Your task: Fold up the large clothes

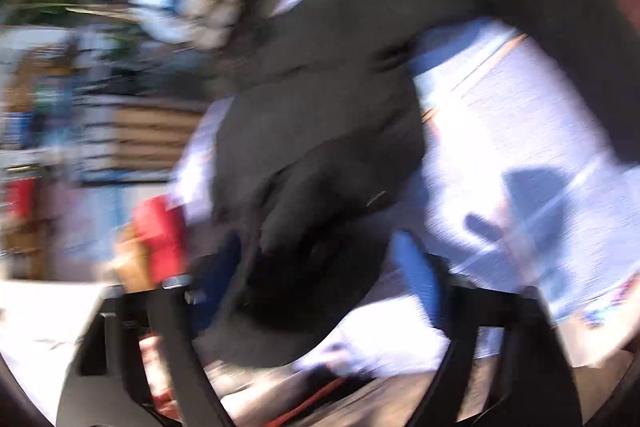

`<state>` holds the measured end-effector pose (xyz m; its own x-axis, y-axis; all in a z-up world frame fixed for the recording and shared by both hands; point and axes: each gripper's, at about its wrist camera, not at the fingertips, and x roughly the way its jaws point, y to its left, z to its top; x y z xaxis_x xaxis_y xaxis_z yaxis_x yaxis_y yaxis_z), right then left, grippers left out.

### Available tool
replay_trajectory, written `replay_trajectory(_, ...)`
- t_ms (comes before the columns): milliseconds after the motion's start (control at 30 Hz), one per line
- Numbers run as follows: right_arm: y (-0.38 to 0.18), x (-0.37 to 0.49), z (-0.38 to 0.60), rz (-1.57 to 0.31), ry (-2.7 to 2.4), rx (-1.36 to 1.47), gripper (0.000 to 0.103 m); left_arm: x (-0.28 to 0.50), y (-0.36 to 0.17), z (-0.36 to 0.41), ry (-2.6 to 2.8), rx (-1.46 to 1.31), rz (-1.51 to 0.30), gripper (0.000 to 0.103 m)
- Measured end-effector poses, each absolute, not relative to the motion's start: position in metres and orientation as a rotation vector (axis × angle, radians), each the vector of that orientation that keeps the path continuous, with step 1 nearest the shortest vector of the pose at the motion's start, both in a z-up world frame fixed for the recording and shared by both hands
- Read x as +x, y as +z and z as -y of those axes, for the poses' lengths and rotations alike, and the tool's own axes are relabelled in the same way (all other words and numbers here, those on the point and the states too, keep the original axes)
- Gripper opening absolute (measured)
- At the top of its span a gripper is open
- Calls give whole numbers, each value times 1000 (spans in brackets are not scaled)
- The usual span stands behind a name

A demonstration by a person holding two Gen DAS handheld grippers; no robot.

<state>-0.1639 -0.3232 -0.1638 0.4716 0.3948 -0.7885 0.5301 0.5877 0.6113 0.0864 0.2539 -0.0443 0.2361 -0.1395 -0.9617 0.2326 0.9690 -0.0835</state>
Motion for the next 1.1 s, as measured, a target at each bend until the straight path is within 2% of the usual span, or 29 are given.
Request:
replay_trajectory(167,-201,-181,311,-1200,-136,1004,83,120,-68,-253,-165,112,-1394,24)
replay_trajectory(300,-198,-202,279,-1239,-93,695,83,126,-75,-238,-160,132,-1422,24)
replay_trajectory(433,-227,-223,252,-1350,51,530,83,130,-75,-232,-166,190,-1418,24)
replay_trajectory(500,-249,-232,236,-1421,93,519,83,126,-66,-236,-205,171,-1408,34)
replay_trajectory(533,-257,-238,229,-1432,114,515,83,124,-62,-240,-235,153,-1402,49)
replay_trajectory(567,-262,-244,224,-1405,142,510,83,118,-54,-246,-266,140,-1378,68)
replay_trajectory(600,-265,-248,219,-1363,165,496,83,113,-49,-251,-277,149,-1353,76)
replay_trajectory(633,-268,-251,214,-1330,183,474,83,108,-44,-257,-282,161,-1331,79)
replay_trajectory(833,-290,-225,174,-1300,272,395,82,91,-49,-292,-293,130,-1401,79)
replay_trajectory(900,-287,-215,178,-1327,271,413,69,82,-44,-301,-333,105,-1388,79)
replay_trajectory(967,-285,-213,186,-1354,283,495,46,68,-39,-309,-388,93,-1375,79)
replay_trajectory(1067,-277,-222,195,-1412,290,616,28,46,-43,-319,-410,134,-1375,81)
replay_trajectory(1100,-268,-225,204,-1410,298,659,25,39,-48,-323,-402,158,-1382,81)
